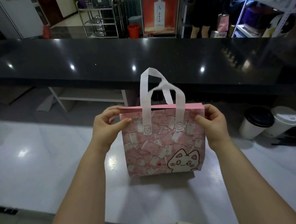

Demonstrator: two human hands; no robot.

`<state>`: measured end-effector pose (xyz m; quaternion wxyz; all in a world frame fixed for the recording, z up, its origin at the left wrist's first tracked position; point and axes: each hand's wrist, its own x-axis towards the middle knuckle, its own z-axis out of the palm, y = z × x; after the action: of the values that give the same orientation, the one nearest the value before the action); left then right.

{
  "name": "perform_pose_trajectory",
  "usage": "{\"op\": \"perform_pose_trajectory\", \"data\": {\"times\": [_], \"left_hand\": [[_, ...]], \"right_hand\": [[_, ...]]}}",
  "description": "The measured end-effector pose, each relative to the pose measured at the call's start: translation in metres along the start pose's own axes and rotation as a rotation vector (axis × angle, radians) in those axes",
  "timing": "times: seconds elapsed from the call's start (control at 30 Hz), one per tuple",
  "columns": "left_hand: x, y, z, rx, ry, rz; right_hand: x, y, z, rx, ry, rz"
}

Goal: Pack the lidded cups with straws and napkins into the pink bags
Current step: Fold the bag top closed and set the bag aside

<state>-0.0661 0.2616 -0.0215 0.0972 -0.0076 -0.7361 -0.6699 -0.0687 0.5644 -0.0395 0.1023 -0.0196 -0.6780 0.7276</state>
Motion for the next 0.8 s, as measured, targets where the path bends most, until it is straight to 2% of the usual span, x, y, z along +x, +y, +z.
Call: {"op": "perform_pose_trajectory", "data": {"times": [0.3, 0.43, 0.57, 0.67, 0.8], "left_hand": [[-0.003, -0.009, 0.010, 0.021, 0.146, 0.055], [-0.002, -0.010, 0.012, -0.128, 0.078, 0.013], [0.002, -0.006, 0.015, -0.049, -0.099, 0.008], [0.003, -0.002, 0.022, -0.006, -0.072, 0.025], [0.006, 0.000, 0.023, -0.022, -0.027, 0.011]], "right_hand": [[-0.002, 0.003, 0.010, -0.019, 0.111, -0.118], [-0.005, 0.005, 0.011, 0.007, 0.133, -0.120], [-0.003, -0.001, 0.010, 0.023, 0.011, -0.062], [-0.001, -0.006, 0.009, -0.032, -0.041, -0.038], [0.002, -0.008, 0.005, -0.171, 0.003, -0.060]]}}
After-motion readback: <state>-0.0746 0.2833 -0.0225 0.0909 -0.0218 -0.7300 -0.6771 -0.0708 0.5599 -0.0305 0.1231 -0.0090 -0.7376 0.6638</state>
